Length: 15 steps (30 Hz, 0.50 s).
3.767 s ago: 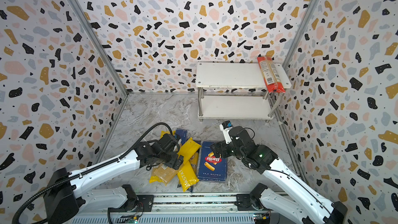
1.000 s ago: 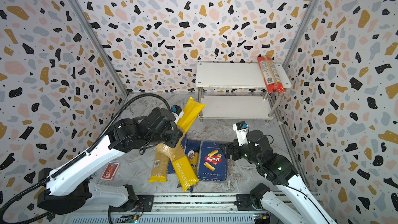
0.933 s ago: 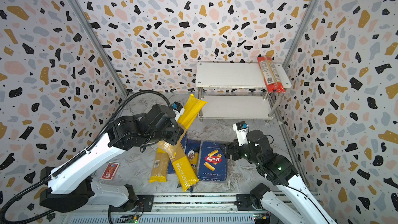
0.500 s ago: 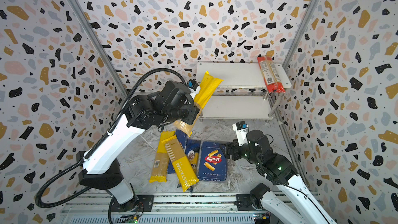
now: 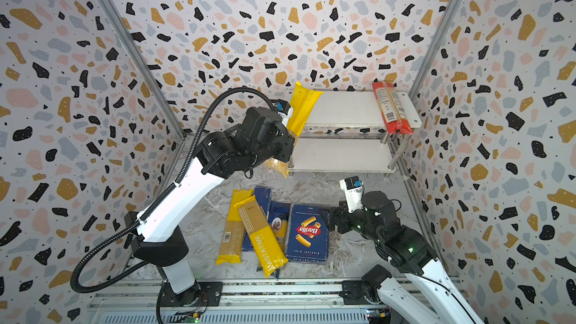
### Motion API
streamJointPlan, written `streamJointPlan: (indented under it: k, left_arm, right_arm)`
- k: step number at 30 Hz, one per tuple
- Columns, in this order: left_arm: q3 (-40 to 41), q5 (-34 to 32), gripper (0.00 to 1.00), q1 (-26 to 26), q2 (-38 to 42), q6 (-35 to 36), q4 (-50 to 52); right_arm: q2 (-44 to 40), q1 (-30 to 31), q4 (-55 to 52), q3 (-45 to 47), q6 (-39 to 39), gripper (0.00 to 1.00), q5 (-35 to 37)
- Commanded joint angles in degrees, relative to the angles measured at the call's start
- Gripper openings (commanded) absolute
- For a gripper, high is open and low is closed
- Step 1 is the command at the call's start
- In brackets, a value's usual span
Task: Arrange pasta packages on shelves
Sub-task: Place the pasta bag on the shelf.
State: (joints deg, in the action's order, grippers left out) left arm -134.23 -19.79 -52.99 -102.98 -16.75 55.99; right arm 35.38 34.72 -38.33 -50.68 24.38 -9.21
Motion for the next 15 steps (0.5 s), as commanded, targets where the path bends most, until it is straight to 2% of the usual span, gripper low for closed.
streamJointPlan:
  k: [1,15]
  left_arm:
    - [-1.82,-3.17,0.0,1.53,2.47,1.63,-17.12]
    - [-1.9,7.79,0.0,9.26,-4.16,-1.26,-28.69]
  right_arm:
    - [-0.74,-0.21,2.03,1.12,0.05,0.88,0.24]
    - [-0.42,-0.22,11.9,7.81,2.38,0.88,-3.63]
